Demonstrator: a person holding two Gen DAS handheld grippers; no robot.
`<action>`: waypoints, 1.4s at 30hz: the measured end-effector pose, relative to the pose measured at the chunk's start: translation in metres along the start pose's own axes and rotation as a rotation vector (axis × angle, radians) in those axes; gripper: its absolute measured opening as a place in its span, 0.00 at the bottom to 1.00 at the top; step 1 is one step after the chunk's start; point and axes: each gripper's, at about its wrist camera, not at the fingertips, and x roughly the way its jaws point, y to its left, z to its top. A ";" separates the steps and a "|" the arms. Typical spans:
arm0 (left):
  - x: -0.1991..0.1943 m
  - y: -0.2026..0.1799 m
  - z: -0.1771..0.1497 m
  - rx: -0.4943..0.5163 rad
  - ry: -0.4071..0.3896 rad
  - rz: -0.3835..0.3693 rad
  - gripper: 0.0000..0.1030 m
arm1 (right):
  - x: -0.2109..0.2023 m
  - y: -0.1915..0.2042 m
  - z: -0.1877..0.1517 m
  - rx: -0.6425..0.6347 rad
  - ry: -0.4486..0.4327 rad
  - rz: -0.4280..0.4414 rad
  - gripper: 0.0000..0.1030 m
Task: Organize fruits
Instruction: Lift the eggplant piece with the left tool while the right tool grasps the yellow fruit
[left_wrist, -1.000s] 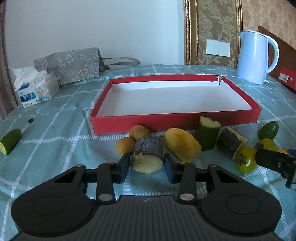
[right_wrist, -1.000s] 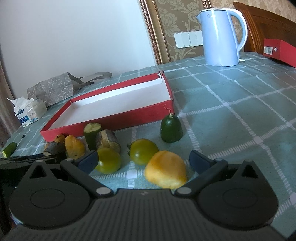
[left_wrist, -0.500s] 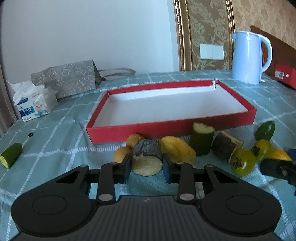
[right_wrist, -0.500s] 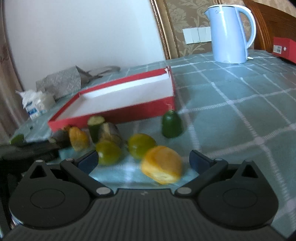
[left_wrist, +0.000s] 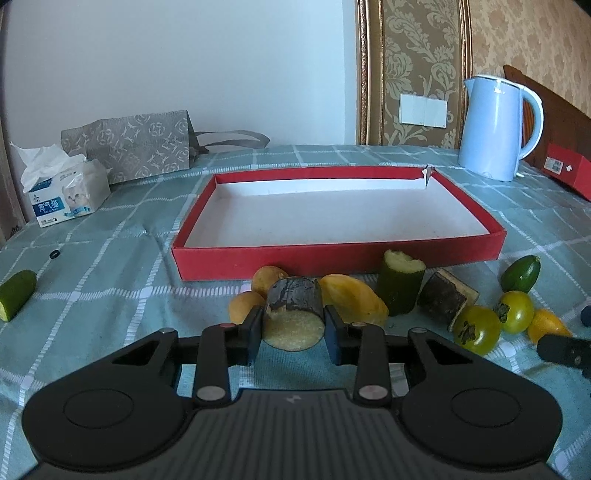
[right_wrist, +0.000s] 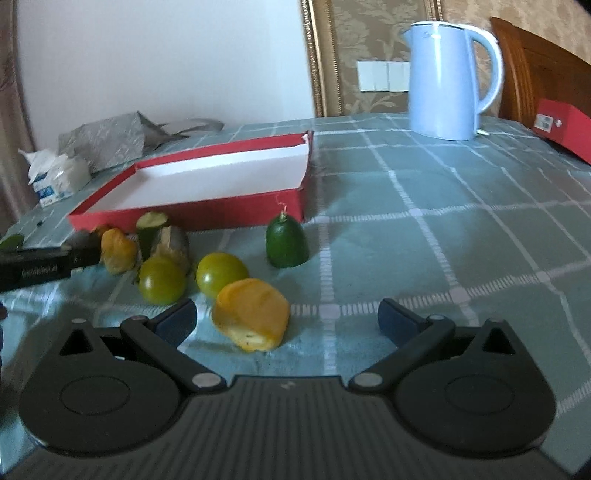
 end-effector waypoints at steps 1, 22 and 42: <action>0.000 0.000 0.000 -0.003 0.002 -0.006 0.32 | 0.000 -0.001 0.000 -0.004 0.005 0.005 1.00; -0.003 0.002 0.000 -0.025 -0.007 -0.020 0.32 | 0.016 0.020 0.005 -0.193 0.080 0.027 1.00; -0.006 0.005 0.001 -0.042 -0.015 -0.035 0.33 | 0.005 0.027 0.005 -0.191 0.067 0.032 0.65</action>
